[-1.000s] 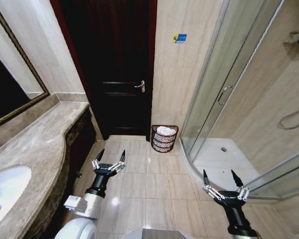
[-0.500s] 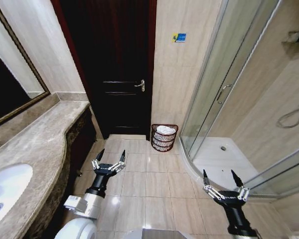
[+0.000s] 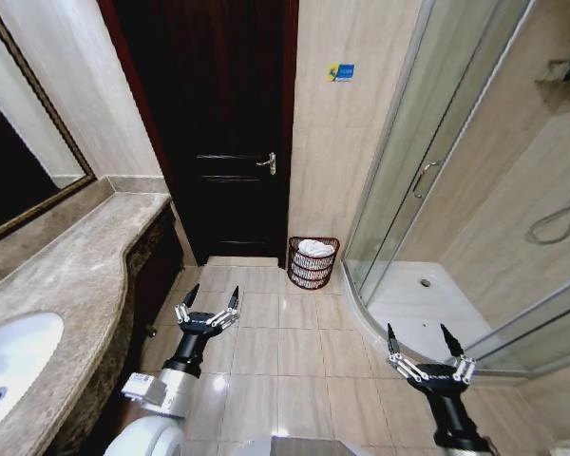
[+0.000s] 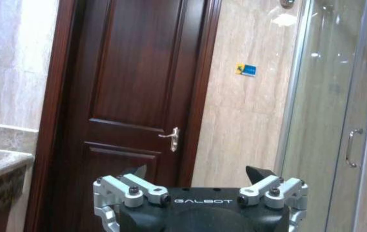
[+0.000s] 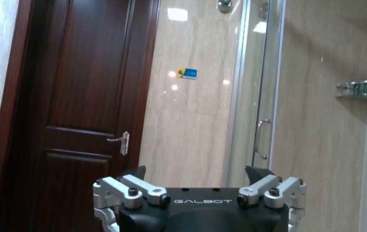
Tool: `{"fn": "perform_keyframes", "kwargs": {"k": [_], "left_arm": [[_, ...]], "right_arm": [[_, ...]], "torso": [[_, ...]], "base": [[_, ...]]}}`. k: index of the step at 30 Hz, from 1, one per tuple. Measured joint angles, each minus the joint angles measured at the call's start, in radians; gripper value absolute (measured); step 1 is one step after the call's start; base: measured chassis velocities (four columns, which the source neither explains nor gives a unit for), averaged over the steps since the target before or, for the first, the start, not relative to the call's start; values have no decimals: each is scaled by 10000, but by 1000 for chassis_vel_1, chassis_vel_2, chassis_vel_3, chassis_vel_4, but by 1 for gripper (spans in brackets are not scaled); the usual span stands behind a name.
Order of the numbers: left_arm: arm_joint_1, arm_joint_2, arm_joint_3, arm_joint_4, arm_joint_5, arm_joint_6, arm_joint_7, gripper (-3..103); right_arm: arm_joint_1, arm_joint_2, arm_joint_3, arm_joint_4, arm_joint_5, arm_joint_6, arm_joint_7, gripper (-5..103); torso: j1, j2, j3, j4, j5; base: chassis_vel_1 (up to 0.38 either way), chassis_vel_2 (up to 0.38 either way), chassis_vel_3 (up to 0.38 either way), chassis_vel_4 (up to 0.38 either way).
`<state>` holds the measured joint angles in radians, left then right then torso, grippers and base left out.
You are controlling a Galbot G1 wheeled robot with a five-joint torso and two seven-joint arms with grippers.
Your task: Discard the used towel into the hamper.
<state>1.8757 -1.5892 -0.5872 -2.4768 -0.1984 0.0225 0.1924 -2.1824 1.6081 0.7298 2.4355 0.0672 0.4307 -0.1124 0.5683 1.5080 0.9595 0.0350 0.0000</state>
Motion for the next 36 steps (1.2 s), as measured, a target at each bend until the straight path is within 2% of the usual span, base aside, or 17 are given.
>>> {"fn": "perform_keyframes", "kwargs": {"k": [36], "left_arm": [[0,0,0,0,0,0,0,100]], "right_arm": [[0,0,0,0,0,0,0,100]], "torso": [[0,2,0,0,0]], "base": [[0,0,0,0]]}}
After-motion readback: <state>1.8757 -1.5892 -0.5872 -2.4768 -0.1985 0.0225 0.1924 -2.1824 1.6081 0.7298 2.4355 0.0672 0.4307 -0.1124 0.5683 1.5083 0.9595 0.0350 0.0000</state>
